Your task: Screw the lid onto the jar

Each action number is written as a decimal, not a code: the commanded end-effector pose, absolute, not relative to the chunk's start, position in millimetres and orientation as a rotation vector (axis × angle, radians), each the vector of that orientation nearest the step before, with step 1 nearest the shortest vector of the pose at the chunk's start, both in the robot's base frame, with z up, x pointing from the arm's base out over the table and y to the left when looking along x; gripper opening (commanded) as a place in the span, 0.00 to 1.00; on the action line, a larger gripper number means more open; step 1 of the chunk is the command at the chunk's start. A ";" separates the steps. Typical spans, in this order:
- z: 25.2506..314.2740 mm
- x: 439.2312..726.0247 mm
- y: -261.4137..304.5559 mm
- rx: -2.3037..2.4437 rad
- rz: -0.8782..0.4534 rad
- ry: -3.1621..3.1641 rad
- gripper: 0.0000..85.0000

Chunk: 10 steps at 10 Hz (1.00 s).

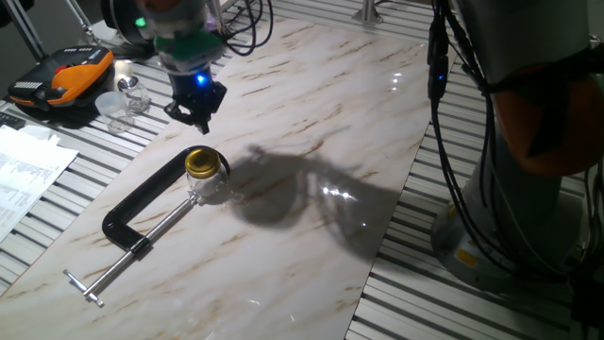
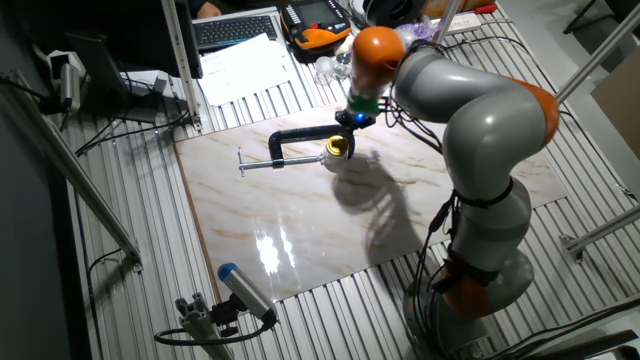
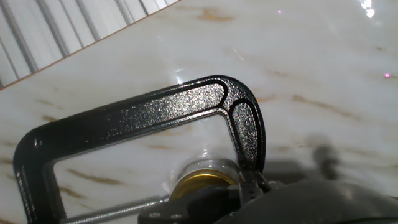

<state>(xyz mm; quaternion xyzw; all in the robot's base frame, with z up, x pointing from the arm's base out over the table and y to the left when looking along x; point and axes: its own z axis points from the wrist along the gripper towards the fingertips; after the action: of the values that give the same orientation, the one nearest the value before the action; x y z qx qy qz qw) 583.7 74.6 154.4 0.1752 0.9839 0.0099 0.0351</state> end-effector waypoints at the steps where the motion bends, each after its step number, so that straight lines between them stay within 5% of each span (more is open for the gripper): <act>1: 157.1 583.6 73.4 -0.137 0.040 3.074 0.00; 10: 174.5 570.8 69.7 -0.371 -0.043 3.066 0.00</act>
<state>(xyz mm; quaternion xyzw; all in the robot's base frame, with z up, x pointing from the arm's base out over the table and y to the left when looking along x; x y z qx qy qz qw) 570.5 70.1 175.0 0.0045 0.9995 -0.0182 0.0247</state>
